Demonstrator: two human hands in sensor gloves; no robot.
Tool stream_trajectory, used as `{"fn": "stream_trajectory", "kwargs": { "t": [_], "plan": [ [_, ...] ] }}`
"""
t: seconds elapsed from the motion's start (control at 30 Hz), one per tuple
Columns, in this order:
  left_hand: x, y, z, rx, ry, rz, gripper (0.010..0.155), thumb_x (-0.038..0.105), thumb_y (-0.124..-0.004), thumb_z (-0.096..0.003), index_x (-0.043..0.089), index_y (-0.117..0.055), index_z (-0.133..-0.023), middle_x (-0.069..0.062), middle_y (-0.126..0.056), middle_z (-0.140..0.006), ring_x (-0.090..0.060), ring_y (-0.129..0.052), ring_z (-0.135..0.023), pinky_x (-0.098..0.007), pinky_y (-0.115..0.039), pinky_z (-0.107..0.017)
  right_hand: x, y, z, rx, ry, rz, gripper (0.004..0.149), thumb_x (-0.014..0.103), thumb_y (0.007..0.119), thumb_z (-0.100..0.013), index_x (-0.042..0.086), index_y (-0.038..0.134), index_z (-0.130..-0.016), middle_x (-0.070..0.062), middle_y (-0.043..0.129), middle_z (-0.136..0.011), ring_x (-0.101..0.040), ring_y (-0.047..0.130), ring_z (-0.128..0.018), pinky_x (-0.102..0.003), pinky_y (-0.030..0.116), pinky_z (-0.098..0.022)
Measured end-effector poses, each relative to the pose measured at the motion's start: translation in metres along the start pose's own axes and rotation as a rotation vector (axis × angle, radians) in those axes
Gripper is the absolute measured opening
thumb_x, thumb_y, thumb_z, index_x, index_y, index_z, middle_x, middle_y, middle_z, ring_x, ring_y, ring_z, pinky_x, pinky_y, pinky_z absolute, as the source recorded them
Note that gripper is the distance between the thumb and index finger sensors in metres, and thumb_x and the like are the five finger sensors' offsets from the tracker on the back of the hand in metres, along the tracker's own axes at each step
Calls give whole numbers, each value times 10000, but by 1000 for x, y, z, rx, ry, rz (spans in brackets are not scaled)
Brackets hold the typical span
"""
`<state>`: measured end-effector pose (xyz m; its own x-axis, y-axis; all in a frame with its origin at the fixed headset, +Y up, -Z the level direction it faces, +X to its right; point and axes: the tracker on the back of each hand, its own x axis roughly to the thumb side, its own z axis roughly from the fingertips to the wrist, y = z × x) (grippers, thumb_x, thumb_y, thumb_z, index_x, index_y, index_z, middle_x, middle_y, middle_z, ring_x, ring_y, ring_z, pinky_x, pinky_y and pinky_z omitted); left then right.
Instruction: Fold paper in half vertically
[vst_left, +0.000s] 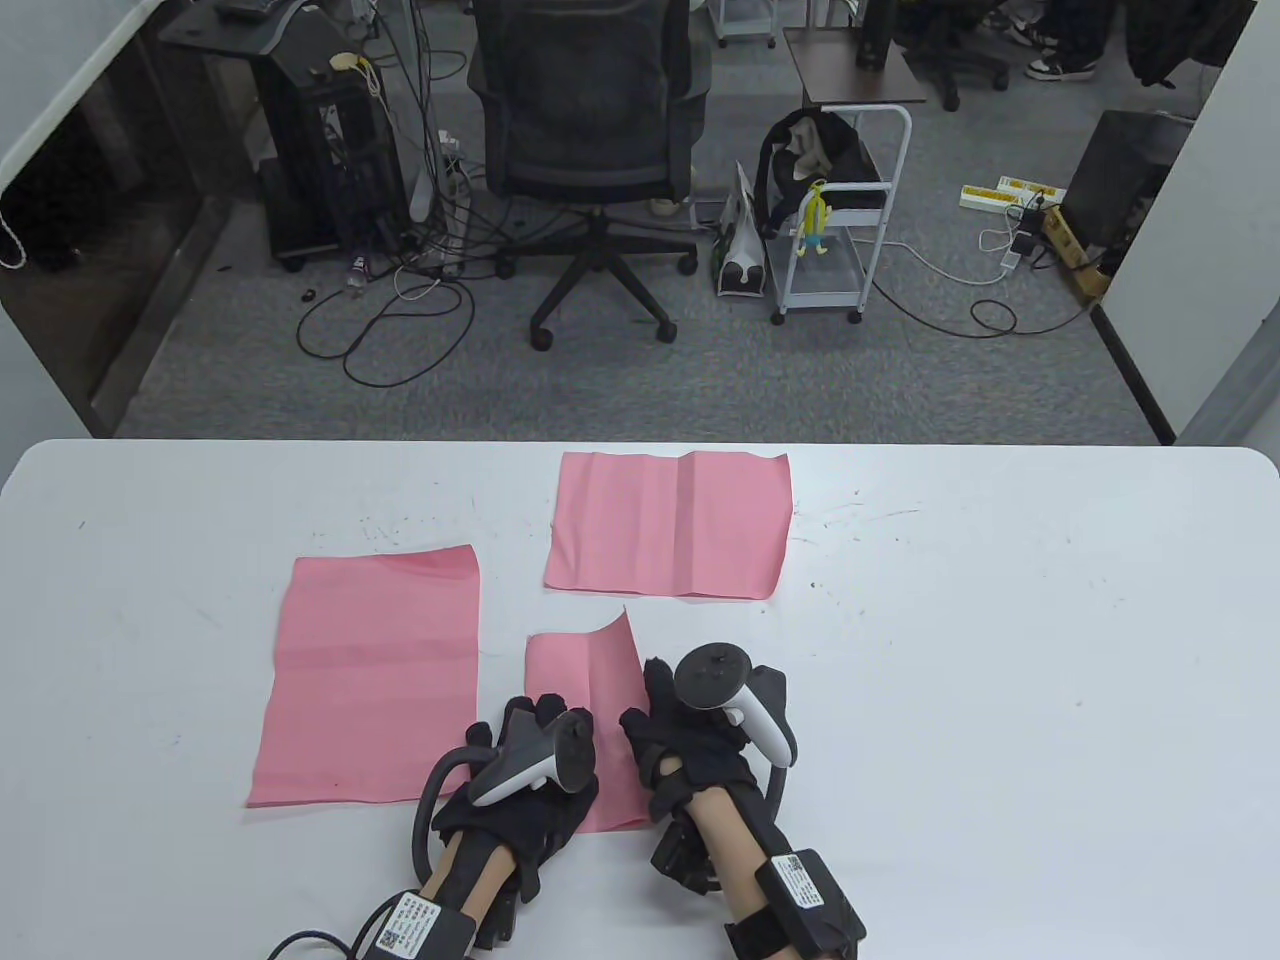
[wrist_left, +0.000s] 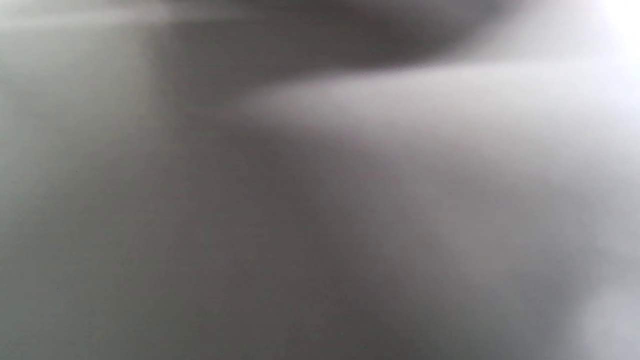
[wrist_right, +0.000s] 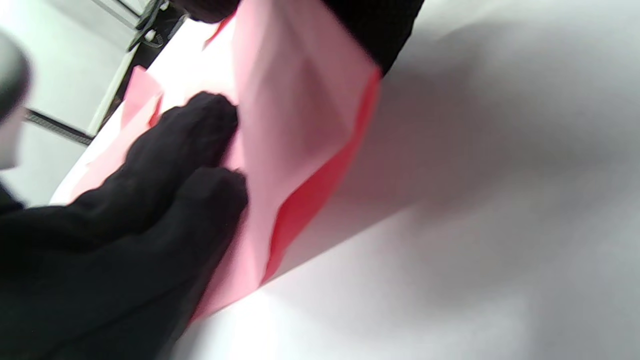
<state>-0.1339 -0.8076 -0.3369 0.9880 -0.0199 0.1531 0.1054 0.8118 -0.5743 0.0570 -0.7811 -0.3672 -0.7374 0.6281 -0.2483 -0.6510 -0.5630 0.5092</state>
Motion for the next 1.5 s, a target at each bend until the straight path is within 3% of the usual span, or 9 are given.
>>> {"fn": "stream_trajectory", "kwargs": {
  "t": [0.13,0.5,0.67,0.83,1.0,1.5],
  "plan": [
    [0,0,0,-2,0,-3,742,646,-336,-514,395,17,-1118,61,84,-1218,-299,25,-1153,-643,-157,-844,-8,0,-4,-42,45,2,632,325,745,-516,206,429,-1051,52,854,-842,-31,975,-565,-247,860,-395],
    [1,4,1,11,14,-11,739,650,-366,-519,412,-18,-1126,71,44,-1236,-291,-16,-1172,-635,-189,-857,-6,3,-1,-88,46,46,622,326,751,-513,224,450,-1048,72,869,-828,-8,979,-546,-230,866,-386],
    [3,22,14,102,28,-14,757,659,-402,-522,423,-27,-1136,77,-36,-1277,-278,-77,-1210,-634,-220,-872,-6,2,-1,-83,46,42,618,327,750,-514,229,454,-1047,74,868,-828,-6,979,-545,-226,866,-384],
    [9,57,49,274,-28,88,766,671,-402,-522,429,-7,-1132,81,22,-1268,-276,-16,-1199,-631,-182,-874,-6,2,-1,-77,45,43,616,326,748,-515,230,454,-1047,76,864,-831,-5,976,-547,-225,864,-386],
    [11,77,81,411,-60,96,774,677,-403,-526,424,-9,-1143,67,19,-1274,-290,-10,-1196,-639,-181,-868,-6,2,-1,-77,45,45,615,328,746,-516,232,452,-1048,77,862,-832,-4,974,-548,-223,862,-386],
    [12,79,86,421,-80,89,779,680,-403,-527,417,-14,-1149,62,13,-1277,-296,-16,-1197,-641,-190,-867,-8,1,-2,-57,37,14,614,331,746,-514,234,456,-1047,77,863,-833,-7,978,-552,-221,861,-387]
  ]
}}
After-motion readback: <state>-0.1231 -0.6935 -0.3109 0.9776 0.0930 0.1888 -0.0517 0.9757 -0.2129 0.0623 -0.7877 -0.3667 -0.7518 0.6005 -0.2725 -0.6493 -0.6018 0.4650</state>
